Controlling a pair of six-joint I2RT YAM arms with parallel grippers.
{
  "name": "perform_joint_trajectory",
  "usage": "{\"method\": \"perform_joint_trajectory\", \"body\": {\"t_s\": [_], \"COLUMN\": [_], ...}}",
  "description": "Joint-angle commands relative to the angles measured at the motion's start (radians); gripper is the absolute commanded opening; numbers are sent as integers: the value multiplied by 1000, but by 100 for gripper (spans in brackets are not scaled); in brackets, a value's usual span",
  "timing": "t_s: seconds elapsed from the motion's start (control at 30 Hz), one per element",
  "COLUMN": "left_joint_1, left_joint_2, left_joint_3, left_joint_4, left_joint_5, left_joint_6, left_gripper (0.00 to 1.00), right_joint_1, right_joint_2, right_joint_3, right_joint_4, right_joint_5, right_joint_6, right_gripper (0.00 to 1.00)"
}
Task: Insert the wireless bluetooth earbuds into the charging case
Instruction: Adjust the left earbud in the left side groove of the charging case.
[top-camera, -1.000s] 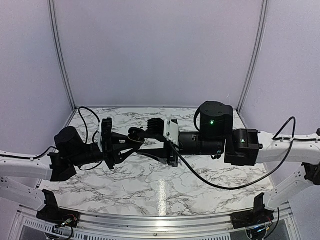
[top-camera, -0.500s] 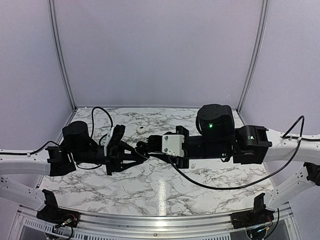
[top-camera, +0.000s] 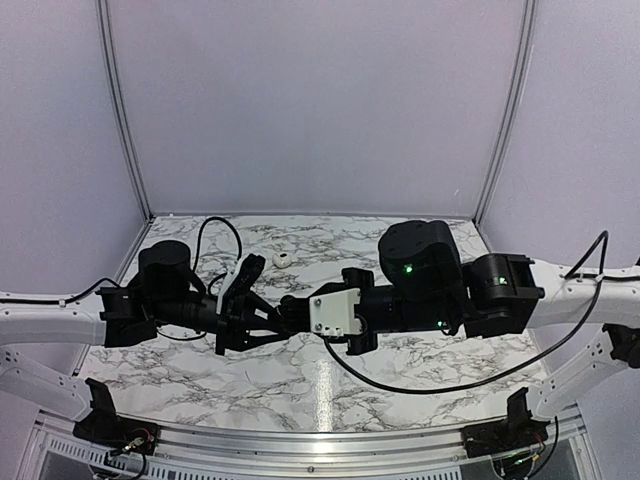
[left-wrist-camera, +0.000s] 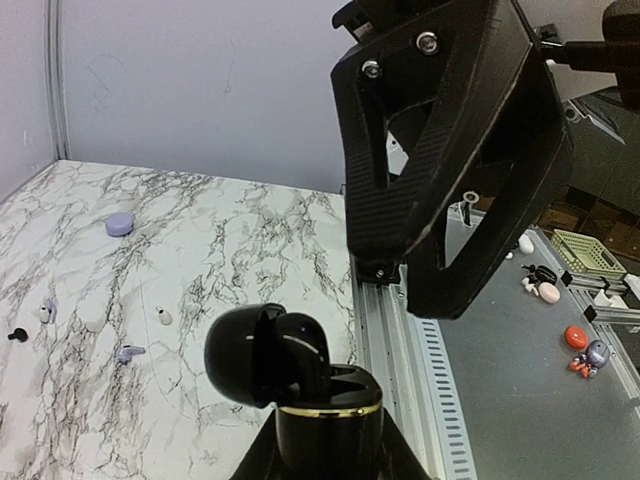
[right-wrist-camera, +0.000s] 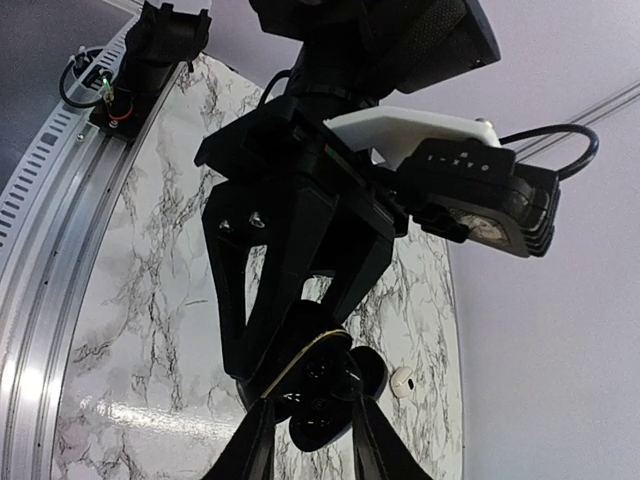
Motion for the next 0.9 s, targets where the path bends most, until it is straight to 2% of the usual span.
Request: {"method": "perform_joint_trajectory", "body": {"t_s": [0.0,0.87], "left_joint_1": [4,-6], "left_joint_2": [11,46], "left_joint_3": [36,66], "left_joint_4": [-20,-79], "left_joint_5": [40,65], "left_joint_6": [-29,-22], "left_gripper": [0,0], "right_joint_1": [10,37], "right_joint_2": [21,69], "right_joint_3": [39,13], "right_joint_4": [-11,12], "right_joint_5": [60,178], "right_joint_6": [-12,-48], "right_gripper": [28,26]}}
